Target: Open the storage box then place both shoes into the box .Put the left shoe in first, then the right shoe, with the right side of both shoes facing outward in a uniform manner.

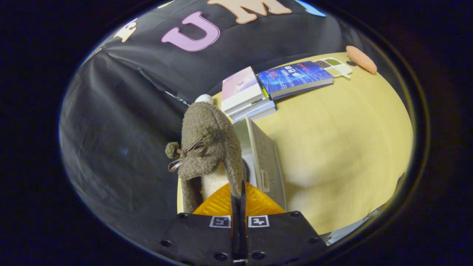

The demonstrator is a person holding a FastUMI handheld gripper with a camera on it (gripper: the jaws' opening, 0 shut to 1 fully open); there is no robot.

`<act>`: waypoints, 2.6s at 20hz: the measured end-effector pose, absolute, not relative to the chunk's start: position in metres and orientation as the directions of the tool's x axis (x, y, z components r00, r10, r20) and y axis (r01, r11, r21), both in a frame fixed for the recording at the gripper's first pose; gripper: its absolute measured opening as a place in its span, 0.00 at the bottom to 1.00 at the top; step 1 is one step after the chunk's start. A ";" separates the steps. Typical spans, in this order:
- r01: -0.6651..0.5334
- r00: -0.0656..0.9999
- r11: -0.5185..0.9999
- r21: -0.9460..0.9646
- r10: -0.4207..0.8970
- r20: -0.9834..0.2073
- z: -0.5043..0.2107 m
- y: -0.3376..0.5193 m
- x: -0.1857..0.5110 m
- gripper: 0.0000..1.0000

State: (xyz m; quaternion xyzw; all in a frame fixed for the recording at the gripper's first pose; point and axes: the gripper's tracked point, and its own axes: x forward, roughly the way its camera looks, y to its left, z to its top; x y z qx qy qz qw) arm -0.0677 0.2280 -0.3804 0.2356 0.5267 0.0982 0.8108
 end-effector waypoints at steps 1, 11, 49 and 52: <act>0.095 0.417 0.874 0.477 0.400 -0.816 -0.385 0.230 -0.072 0.03; 0.153 0.379 0.926 0.345 0.268 -0.886 -0.408 0.236 -0.097 0.03; 0.126 0.787 0.989 0.077 -0.052 -0.615 -0.300 0.217 -0.018 0.06; 0.098 0.854 0.993 0.068 -0.049 -0.518 -0.253 0.208 -0.005 0.06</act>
